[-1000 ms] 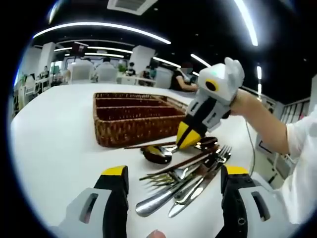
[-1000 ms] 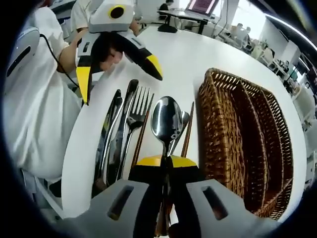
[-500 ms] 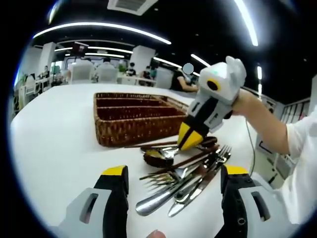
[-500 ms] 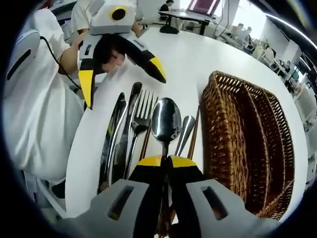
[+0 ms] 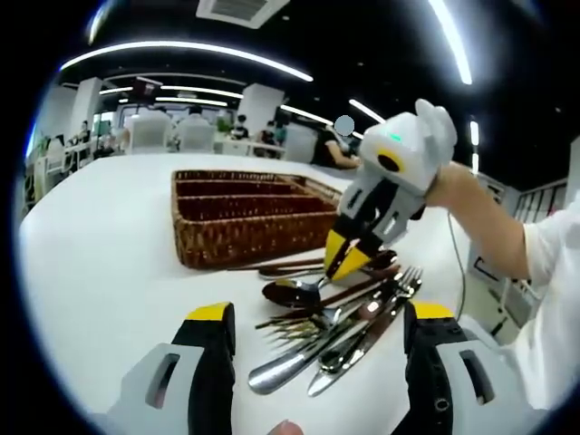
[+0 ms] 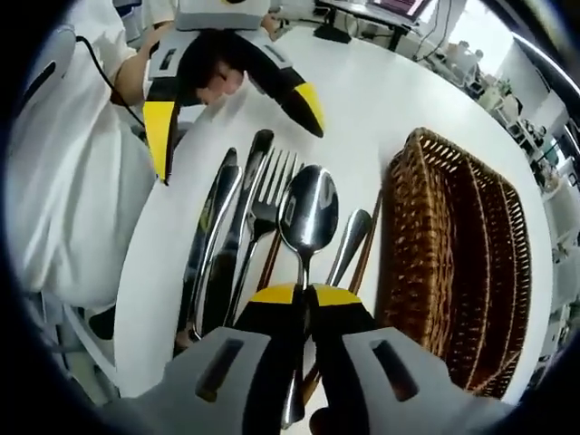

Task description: Arrange the knives, forks, and spoons in their matching storage slots by inserting each utensil handle-first until every utensil is classified and aligned in the correct compartment

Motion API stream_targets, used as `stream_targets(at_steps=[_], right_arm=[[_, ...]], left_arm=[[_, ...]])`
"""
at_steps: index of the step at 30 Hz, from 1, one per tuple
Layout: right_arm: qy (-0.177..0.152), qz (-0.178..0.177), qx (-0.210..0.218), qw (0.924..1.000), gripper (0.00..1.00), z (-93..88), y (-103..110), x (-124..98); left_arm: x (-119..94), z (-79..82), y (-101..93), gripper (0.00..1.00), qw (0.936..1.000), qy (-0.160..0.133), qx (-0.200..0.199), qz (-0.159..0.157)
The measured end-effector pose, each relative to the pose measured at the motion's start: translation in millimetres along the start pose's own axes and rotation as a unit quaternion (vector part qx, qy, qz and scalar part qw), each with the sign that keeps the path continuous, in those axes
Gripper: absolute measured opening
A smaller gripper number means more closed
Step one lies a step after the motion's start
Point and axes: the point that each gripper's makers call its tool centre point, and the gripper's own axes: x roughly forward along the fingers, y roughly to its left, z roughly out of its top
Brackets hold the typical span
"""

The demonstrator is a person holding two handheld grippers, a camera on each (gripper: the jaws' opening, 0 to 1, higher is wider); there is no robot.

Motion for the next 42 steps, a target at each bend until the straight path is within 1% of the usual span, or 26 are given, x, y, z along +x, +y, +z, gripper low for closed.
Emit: stream_targets(at_steps=[2,4,7,8,12,14,19,21,22,23,27,32,34,37,42], right_arm=[[0.011,0.003,-0.006,0.9999,0.05,-2.1,1,2],[0.014,0.004,-0.017,0.9997,0.06,-2.7,1,3],[0.014,0.004,-0.011,0.9998,0.05,-1.4,0,3],[0.014,0.003,-0.018,0.9997,0.05,-1.6,-1,3],[0.017,0.001,-0.016,0.9997,0.04,-2.4,-1,4],[0.016,0.001,0.0,0.9999,0.03,-3.2,-1,3],[0.008,0.0,0.013,0.9999,0.03,-4.0,-1,3],[0.002,0.002,0.03,0.9995,0.03,-3.2,-2,2],[-0.01,-0.003,0.047,0.9989,0.03,0.5,-4,-1],[-0.009,-0.001,0.051,0.9987,0.03,0.2,-3,-2],[-0.009,-0.007,0.049,0.9987,0.02,1.6,-5,-6],[-0.012,-0.015,0.061,0.998,0.03,7.6,-8,-17],[-0.008,-0.018,0.062,0.9979,0.03,8.7,-8,-21],[0.0,-0.026,0.063,0.9977,0.03,6.9,-15,-26],[0.006,-0.037,0.066,0.9971,0.03,8.7,-21,-38]], left_arm=[[0,0.2,-0.2,0.76,1.0,0.0,0.0,0.0],[0,0.2,-0.3,0.76,1.0,0.001,0.0,0.0],[-1,0.7,0.2,0.76,1.0,0.0,0.0,0.001],[-1,1.2,0.1,0.76,1.0,0.0,0.0,0.001],[-1,0.7,-0.5,0.76,1.0,0.001,0.002,0.002],[-1,0.4,-1.0,0.76,1.0,0.001,0.001,0.002],[-2,1.6,-1.0,0.76,1.0,0.0,0.002,0.003],[-2,1.5,-0.7,0.76,1.0,0.0,0.002,0.003],[-2,1.5,-1.0,0.76,1.0,0.0,0.002,0.003],[-2,0.9,-1.8,0.76,1.0,0.0,0.001,0.003],[-3,-0.2,-3.1,0.76,1.0,0.0,0.001,0.002],[-4,0.8,-3.3,0.76,1.0,-0.003,0.002,0.003],[-4,0.8,-4.1,0.76,1.0,-0.004,0.003,0.002],[-4,2.7,-6.4,0.77,0.9997,-0.003,0.025,0.007],[-5,7.1,-4.3,0.79,0.9996,-0.011,0.027,0.006]])
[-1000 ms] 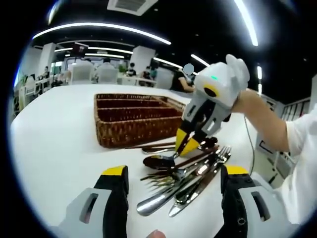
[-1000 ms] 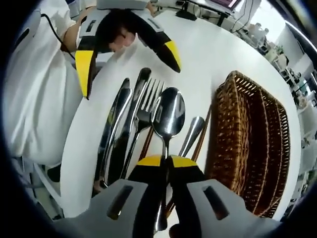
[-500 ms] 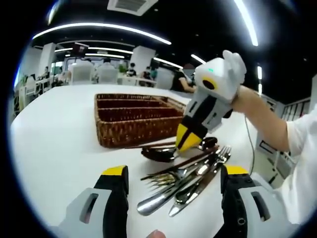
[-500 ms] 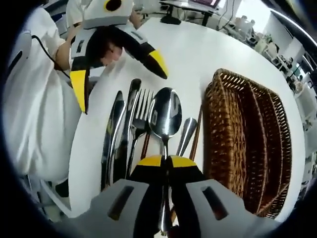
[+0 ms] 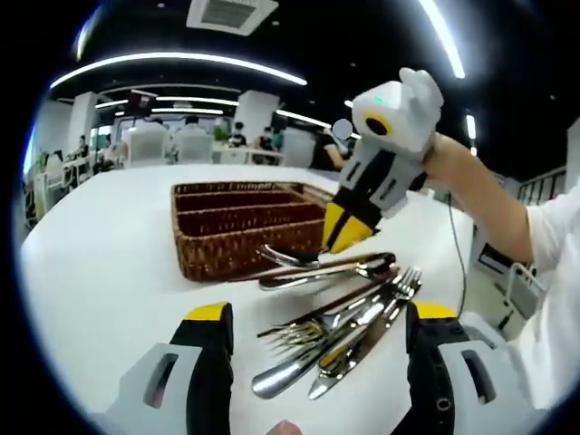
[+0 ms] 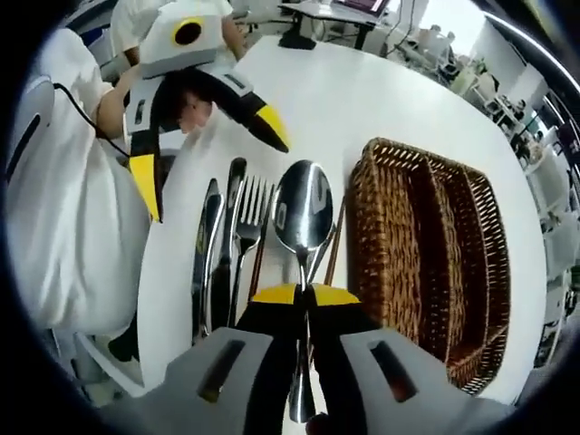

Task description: Arrange the knives, forks, and spoons in their matching storage slots by inserting each utensil handle-first until every utensil is classified and aligned in the correct compartment

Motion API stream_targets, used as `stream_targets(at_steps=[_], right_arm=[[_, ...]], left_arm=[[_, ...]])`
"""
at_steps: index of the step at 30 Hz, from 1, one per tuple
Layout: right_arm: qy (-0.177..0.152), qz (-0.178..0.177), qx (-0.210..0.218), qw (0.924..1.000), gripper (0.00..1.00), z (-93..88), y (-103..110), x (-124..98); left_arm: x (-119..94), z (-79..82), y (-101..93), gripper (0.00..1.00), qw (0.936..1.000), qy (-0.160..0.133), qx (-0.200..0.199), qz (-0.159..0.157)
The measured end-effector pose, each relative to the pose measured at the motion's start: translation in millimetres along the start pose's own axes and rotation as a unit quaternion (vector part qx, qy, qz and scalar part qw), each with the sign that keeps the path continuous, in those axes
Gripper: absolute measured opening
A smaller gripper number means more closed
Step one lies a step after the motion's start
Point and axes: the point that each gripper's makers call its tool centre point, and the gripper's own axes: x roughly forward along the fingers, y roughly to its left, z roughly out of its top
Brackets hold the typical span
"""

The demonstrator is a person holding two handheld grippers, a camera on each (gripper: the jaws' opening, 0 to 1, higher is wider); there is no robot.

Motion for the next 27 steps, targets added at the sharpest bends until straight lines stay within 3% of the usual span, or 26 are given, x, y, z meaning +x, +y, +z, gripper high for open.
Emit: stream_targets(at_steps=[8,16,27], right_arm=[[0.006,-0.017,0.008,0.9998,0.03,4.7,-15,-18],[0.002,-0.029,0.017,0.9994,0.03,12.0,-31,-34],[0.007,-0.02,0.037,0.9991,0.03,13.0,-52,-41]], left_arm=[[-1,10.4,0.5,0.84,0.9991,-0.01,0.039,0.015],[-2,18.9,4.0,0.88,0.9986,-0.019,0.045,0.019],[-3,30.0,8.8,0.92,0.9975,-0.024,0.061,0.027]])
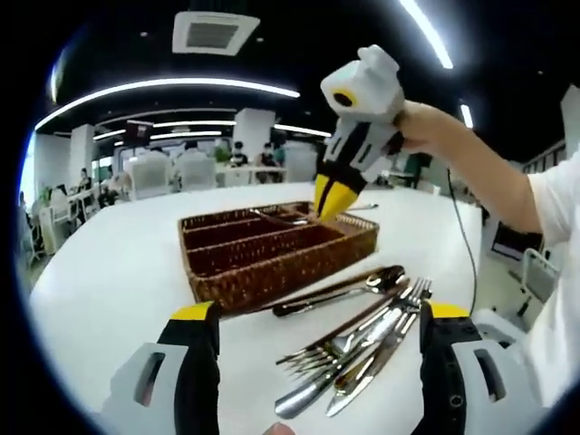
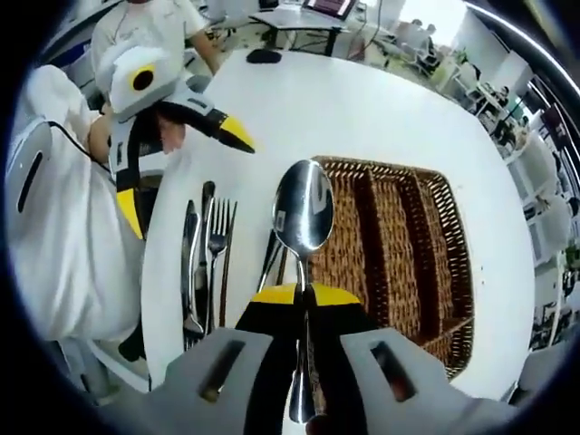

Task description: Arrange the knives, forks, and spoons in their matching storage slots by inserting each utensil handle-first until every utensil is classified and aligned in the correct compartment

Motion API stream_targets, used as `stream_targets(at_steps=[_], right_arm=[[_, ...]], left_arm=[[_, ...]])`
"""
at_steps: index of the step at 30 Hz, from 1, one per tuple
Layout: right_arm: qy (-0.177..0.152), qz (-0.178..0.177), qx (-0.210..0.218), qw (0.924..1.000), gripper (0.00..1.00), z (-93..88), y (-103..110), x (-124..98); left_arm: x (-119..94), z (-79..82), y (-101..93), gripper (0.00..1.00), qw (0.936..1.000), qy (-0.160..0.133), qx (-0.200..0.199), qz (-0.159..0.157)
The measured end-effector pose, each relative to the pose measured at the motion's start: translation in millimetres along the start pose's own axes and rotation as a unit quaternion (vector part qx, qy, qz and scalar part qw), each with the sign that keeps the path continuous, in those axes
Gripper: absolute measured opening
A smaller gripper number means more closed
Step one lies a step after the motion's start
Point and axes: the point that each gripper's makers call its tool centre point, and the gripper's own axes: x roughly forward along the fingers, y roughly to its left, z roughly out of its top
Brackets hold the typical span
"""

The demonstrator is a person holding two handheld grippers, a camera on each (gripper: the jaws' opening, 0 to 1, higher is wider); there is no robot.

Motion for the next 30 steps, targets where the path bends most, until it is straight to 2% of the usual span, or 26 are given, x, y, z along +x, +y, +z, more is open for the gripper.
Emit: stream_targets(at_steps=[13,30], right_arm=[[0.004,0.007,0.02,0.9998,0.03,2.8,-30,-1],[0.004,-0.002,0.028,0.9996,0.02,4.1,-100,9]], left_arm=[[4,6.8,6.9,0.92,0.9999,0.01,-0.001,-0.002],[24,17.2,18.6,0.93,0.9996,0.025,0.002,-0.01]])
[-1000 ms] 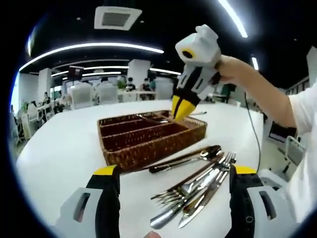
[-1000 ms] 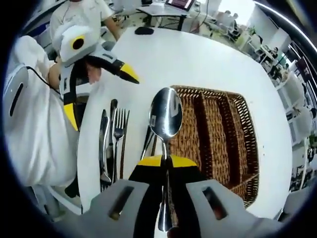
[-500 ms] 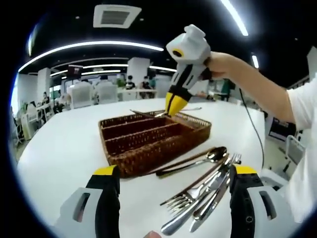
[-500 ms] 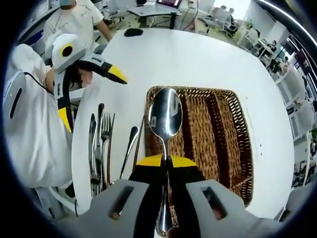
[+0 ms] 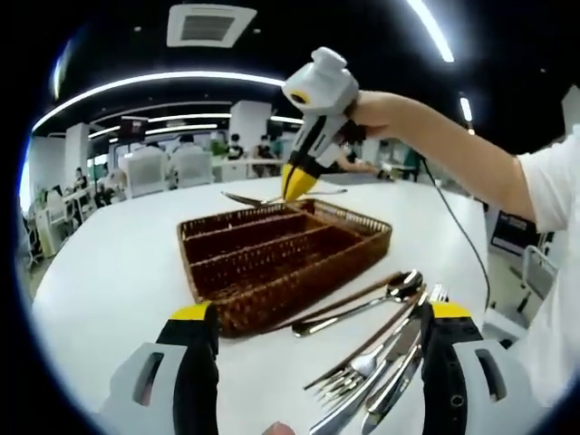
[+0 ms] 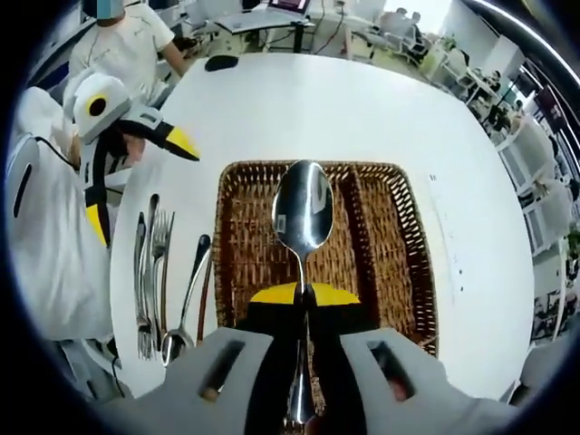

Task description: Arrange the knives, forks, and spoons in their matching storage slots by inserting each utensil handle-first until every utensil is classified and aligned in the correct compartment

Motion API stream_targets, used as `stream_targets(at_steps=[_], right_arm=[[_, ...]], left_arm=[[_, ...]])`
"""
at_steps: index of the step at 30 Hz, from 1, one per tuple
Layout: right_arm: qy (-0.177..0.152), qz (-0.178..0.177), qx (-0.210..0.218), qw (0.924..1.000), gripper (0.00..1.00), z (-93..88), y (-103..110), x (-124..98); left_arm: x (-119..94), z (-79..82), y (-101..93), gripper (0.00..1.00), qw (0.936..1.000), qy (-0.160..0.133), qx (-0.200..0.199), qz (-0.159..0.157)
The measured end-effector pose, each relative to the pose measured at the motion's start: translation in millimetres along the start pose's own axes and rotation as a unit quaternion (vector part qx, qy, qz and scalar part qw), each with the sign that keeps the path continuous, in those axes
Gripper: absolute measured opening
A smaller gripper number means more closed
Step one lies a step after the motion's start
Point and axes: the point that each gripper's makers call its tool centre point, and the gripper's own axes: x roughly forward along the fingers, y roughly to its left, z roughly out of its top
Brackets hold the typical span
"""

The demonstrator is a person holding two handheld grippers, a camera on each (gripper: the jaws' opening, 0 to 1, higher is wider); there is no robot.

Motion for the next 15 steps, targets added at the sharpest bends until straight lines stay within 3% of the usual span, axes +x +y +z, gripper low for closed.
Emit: stream_targets(at_steps=[15], right_arm=[[-0.001,-0.004,-0.013,0.9999,0.02,5.0,-43,25]], left_arm=[[14,4.8,10.9,0.94,0.9999,0.01,0.0,0.003]])
